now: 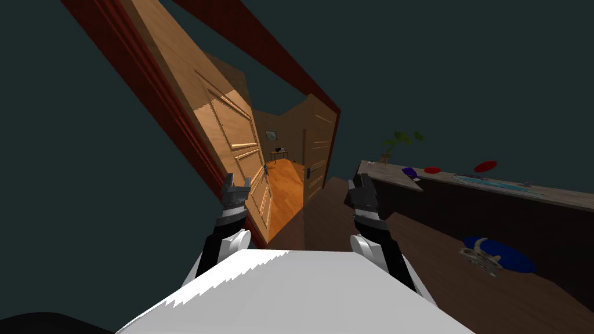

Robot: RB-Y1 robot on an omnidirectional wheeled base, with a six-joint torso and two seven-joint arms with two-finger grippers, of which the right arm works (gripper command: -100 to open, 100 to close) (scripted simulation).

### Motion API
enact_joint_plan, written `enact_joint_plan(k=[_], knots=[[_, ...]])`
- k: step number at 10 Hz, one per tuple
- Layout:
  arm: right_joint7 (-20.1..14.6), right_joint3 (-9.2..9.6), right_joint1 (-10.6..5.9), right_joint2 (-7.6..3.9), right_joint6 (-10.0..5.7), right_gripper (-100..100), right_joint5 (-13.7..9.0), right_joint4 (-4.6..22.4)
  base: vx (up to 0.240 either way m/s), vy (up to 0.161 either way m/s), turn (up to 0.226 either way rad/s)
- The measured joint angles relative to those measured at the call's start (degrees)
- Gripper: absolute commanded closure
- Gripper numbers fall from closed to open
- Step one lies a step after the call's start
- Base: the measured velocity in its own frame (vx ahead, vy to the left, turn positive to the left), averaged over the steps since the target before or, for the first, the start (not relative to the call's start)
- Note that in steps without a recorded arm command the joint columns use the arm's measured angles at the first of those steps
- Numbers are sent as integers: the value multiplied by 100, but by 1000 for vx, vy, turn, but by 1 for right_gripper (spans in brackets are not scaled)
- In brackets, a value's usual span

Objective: Push the door open

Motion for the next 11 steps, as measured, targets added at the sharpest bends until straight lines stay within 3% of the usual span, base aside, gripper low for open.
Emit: enact_joint_plan(k=[4,11], knots=[[-61,163,-335,-90,-17,-100,40,610,87,-163,62],[-183,379,-852,-202,79,-100,82,1433,73,-100,54]])
